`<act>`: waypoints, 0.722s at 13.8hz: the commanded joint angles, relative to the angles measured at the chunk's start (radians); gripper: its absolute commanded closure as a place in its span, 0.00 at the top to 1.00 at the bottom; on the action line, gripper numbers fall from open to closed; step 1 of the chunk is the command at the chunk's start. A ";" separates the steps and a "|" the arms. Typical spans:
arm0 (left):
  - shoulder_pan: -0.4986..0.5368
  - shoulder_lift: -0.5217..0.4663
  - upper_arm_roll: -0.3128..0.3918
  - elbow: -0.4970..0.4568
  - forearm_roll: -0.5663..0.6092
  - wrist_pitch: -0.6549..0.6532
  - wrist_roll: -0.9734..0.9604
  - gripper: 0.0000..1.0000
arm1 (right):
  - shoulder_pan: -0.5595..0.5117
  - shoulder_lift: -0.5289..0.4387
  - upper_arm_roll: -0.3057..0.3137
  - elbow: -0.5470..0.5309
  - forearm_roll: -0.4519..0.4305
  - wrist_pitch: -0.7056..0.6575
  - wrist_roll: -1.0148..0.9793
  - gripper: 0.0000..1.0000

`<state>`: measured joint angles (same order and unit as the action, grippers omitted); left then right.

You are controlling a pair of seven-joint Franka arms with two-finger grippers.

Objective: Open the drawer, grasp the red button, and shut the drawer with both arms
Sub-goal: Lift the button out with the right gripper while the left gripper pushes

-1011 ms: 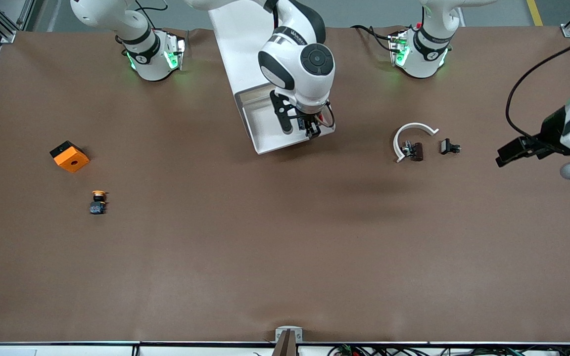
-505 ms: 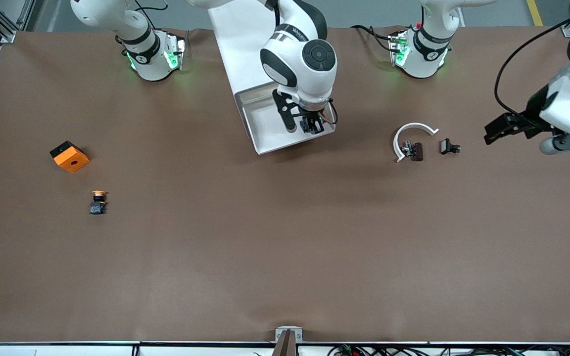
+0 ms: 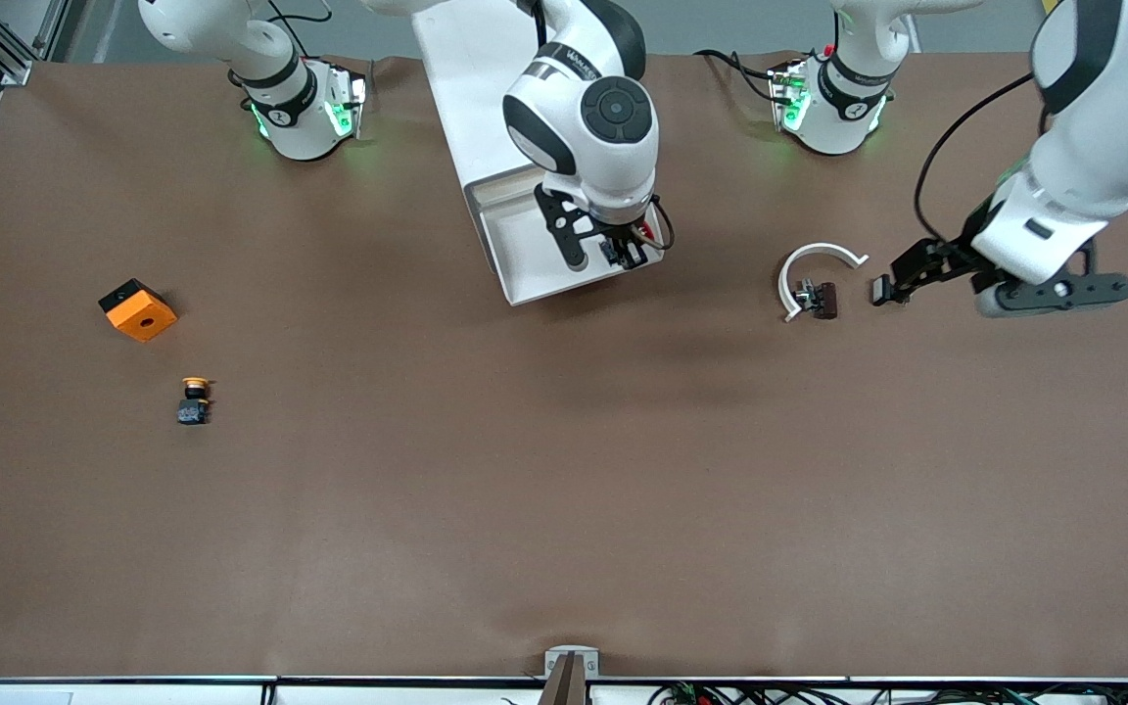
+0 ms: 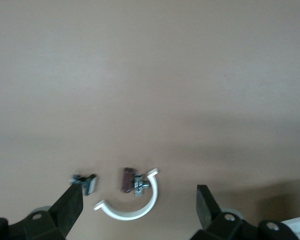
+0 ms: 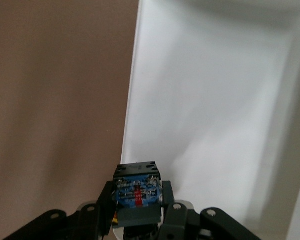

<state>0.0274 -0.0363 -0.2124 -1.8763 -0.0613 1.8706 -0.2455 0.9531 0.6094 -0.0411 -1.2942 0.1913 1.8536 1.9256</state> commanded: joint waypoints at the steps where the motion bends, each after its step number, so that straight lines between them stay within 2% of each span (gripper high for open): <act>1: 0.003 0.044 -0.063 -0.035 -0.049 0.068 -0.072 1.00 | -0.062 -0.026 0.007 0.044 0.033 -0.118 -0.307 0.00; 3: 0.003 0.091 -0.140 -0.035 -0.049 0.126 -0.203 1.00 | -0.083 -0.074 -0.005 0.044 0.028 -0.183 -0.541 0.00; 5: -0.003 0.150 -0.208 -0.032 -0.046 0.183 -0.306 1.00 | -0.152 -0.115 -0.005 0.039 0.020 -0.197 -0.713 0.00; 7: -0.027 0.205 -0.234 -0.033 -0.039 0.208 -0.371 1.00 | -0.209 -0.161 -0.008 0.029 -0.010 -0.217 -0.909 0.00; 10: -0.091 0.277 -0.237 -0.027 -0.038 0.257 -0.466 1.00 | -0.335 -0.204 -0.008 0.017 -0.013 -0.251 -1.132 0.00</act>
<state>-0.0290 0.1973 -0.4436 -1.9158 -0.1020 2.0942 -0.6593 0.6893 0.4473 -0.0662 -1.2423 0.1884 1.6184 0.9144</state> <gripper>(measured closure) 0.000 0.590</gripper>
